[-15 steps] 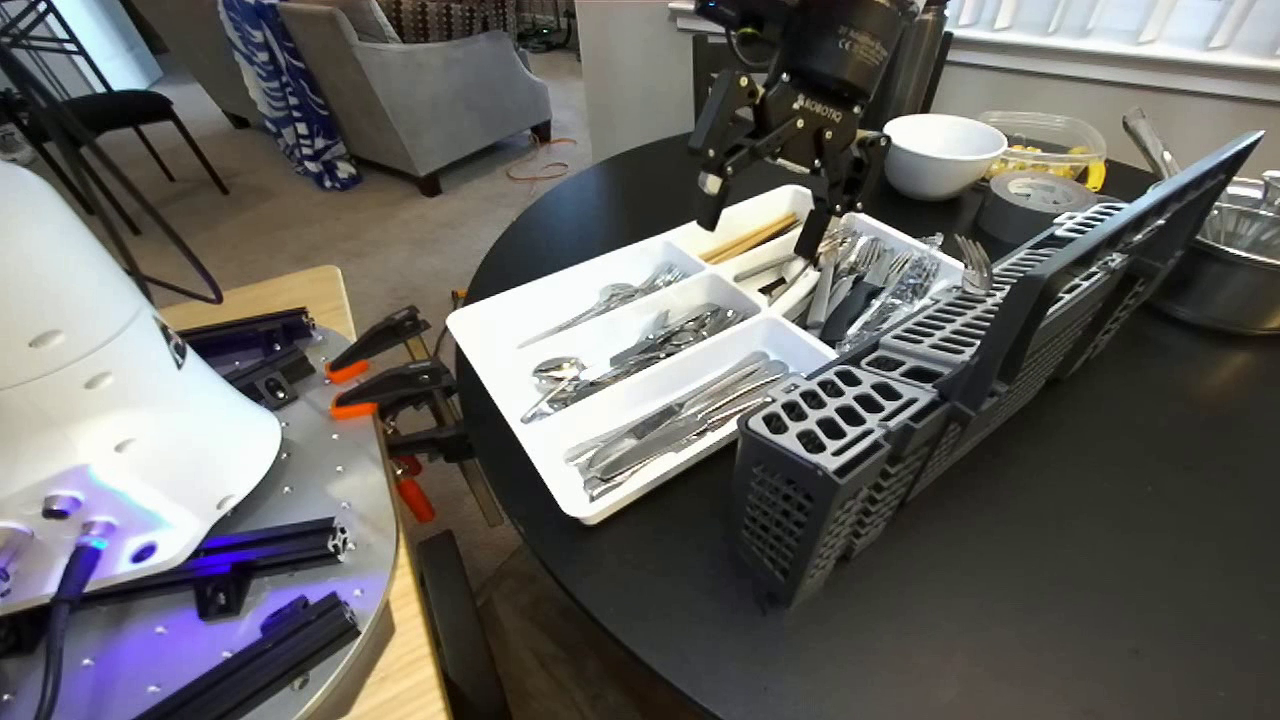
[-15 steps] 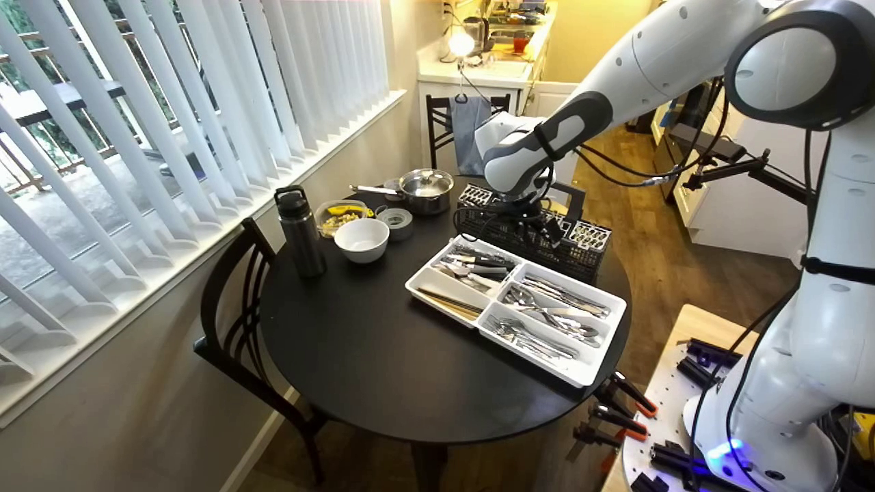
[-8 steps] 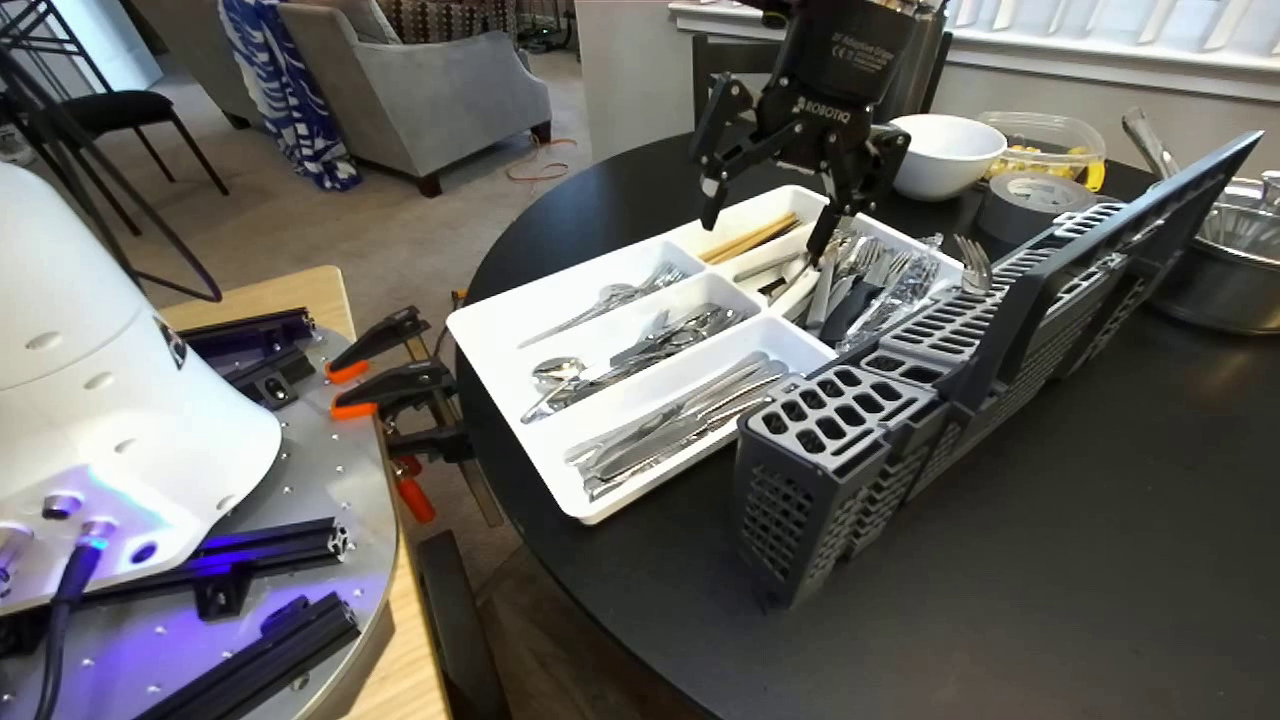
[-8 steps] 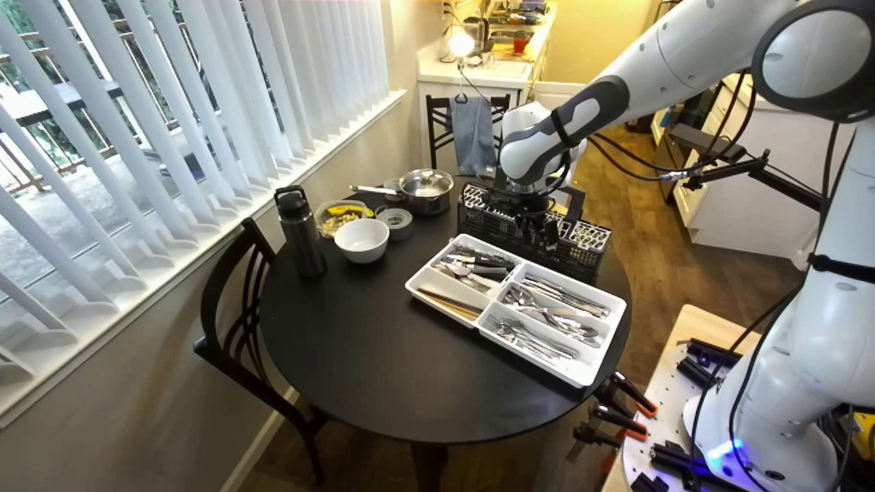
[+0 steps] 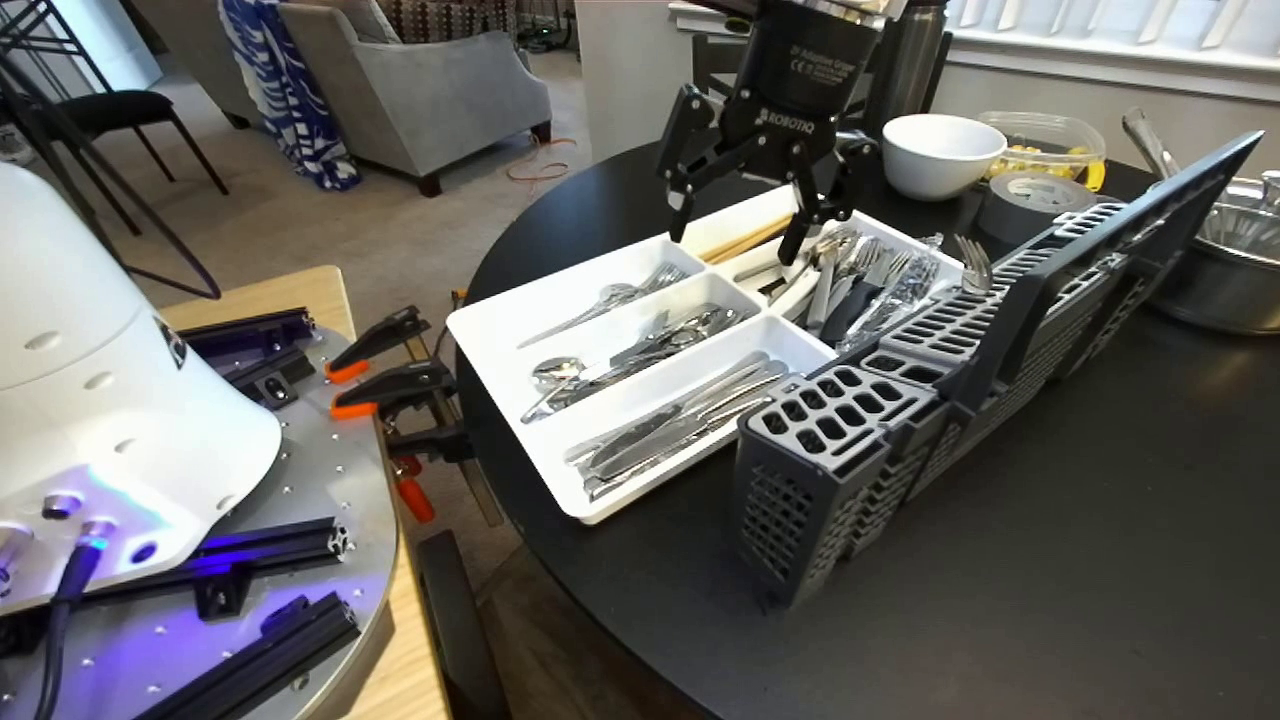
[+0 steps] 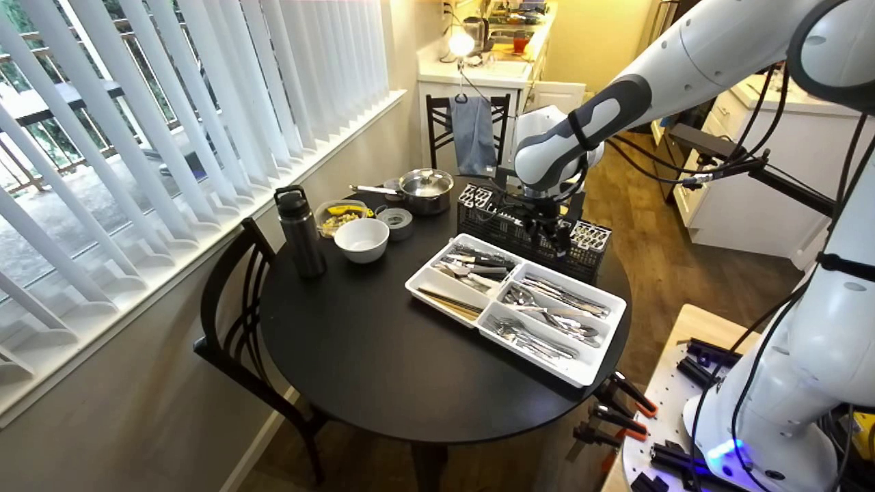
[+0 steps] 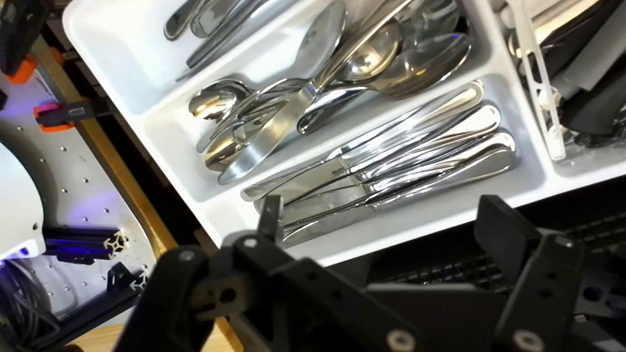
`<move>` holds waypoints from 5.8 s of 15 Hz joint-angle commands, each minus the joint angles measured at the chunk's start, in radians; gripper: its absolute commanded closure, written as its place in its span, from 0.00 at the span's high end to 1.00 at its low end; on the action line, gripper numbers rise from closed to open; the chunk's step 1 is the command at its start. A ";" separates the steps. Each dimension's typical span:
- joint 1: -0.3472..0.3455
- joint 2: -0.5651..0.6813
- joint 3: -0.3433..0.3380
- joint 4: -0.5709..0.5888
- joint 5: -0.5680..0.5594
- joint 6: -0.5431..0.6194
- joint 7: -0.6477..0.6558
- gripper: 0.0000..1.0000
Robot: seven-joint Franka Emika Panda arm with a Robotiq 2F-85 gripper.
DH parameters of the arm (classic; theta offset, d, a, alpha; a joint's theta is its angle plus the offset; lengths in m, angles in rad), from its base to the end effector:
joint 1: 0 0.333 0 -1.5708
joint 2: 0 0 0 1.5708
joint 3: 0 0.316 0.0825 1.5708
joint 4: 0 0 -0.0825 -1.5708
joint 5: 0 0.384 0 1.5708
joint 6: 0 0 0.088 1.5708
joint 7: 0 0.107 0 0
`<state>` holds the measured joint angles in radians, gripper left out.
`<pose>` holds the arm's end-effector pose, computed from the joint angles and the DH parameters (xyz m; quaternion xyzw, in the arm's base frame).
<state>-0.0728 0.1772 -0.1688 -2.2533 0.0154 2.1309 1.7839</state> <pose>0.4881 -0.1203 0.2655 0.5187 -0.8420 -0.0998 0.1095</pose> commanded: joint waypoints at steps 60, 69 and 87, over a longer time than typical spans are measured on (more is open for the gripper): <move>0.132 0.015 -0.022 -0.441 0.082 0.664 0.159 0.04; 0.012 -0.210 0.016 -0.448 0.292 0.488 0.083 0.00; -0.134 -0.283 -0.001 -0.448 0.207 0.568 0.343 0.01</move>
<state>-0.1715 -0.0899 -0.1770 -2.6743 0.2702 2.6419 2.0253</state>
